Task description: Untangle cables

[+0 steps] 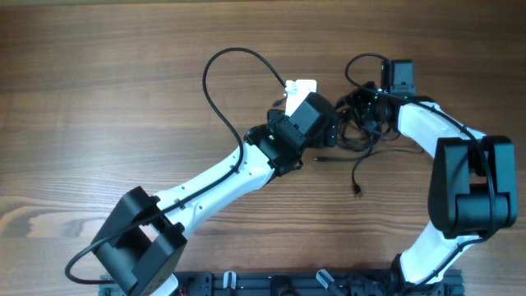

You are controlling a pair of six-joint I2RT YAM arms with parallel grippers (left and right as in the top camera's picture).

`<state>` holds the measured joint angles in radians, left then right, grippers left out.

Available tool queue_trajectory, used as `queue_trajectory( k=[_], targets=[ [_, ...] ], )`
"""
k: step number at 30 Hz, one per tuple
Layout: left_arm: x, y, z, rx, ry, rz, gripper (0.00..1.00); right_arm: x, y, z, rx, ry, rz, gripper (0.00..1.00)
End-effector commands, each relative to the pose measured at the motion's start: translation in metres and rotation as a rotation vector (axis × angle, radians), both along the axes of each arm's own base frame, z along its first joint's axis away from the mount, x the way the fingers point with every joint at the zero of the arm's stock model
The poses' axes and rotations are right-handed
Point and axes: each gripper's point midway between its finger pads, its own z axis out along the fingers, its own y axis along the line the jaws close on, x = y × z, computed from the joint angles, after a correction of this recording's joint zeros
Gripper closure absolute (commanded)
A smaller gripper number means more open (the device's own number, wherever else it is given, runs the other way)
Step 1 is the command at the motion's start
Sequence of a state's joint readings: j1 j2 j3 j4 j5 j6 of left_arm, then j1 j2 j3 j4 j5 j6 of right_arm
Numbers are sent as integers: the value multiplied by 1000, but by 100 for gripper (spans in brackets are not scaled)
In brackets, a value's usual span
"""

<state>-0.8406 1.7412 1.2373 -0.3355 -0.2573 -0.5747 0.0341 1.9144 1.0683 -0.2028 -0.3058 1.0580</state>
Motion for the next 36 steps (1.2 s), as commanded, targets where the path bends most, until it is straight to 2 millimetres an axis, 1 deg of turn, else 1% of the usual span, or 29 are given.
queue_trajectory(
  k=[1,2,4,5,6,7,9,11,12,13,15,16,17,18,19,21,22,24,25,27,30,31,32,34,35,36],
  targets=[
    [3,1,0,2,-6,14,0,-2,-5,-19,-26,37,-31,61],
    [3,1,0,2,-6,14,0,-2,-9,-20,-45,36,-39,67],
    [3,1,0,2,-6,14,0,-1,-11,-20,-55,34,-44,87],
    [3,1,0,2,-6,14,0,0,-11,-20,-55,30,-43,95],
    [3,1,0,2,-6,14,0,3,-9,-17,-57,8,-17,96],
    [3,1,0,2,-6,14,0,8,-5,-11,-66,-42,50,96],
    [3,1,0,2,-6,14,0,12,3,11,-84,-129,171,96],
    [3,1,0,2,-6,14,0,9,14,49,-91,-232,299,96],
    [3,1,0,1,-6,14,0,4,15,66,-111,-264,340,96],
    [3,1,0,2,-6,14,0,-1,15,79,-130,-285,367,96],
    [3,1,0,2,-6,14,0,-16,14,124,-184,-368,425,96],
    [3,1,0,2,-6,14,0,-23,12,139,-205,-390,427,96],
    [3,1,0,2,-6,14,2,-30,8,153,-229,-404,416,96],
    [3,1,0,2,-6,14,0,-37,4,165,-252,-416,402,96],
    [3,1,0,2,-6,14,0,-41,4,173,-259,-433,402,96],
    [3,1,0,2,-6,14,0,-49,4,203,-272,-506,394,95],
    [3,1,0,2,-6,14,2,-55,3,218,-280,-546,389,96],
    [4,-1,2,-9,-15,14,0,-69,3,246,-292,-616,380,96],
    [5,-1,2,-19,-12,23,0,-76,3,255,-297,-638,378,96],
    [-1,-8,1,-47,20,-12,0,-91,2,271,-323,-683,394,96],
    [-6,-22,4,-107,44,-66,0,-107,2,285,-332,-715,393,96],
    [-5,-27,8,-150,47,-60,0,-112,1,286,-334,-710,396,96],
    [-4,-29,10,-188,59,-25,0,-116,1,284,-339,-703,405,96],
    [-4,-30,11,-273,109,65,0,-122,2,279,-330,-675,413,96],
    [-6,-35,13,-345,162,84,0,-123,4,278,-320,-670,423,96],
    [-8,-44,18,-404,196,38,0,-124,6,278,-309,-674,436,96]
  ],
)
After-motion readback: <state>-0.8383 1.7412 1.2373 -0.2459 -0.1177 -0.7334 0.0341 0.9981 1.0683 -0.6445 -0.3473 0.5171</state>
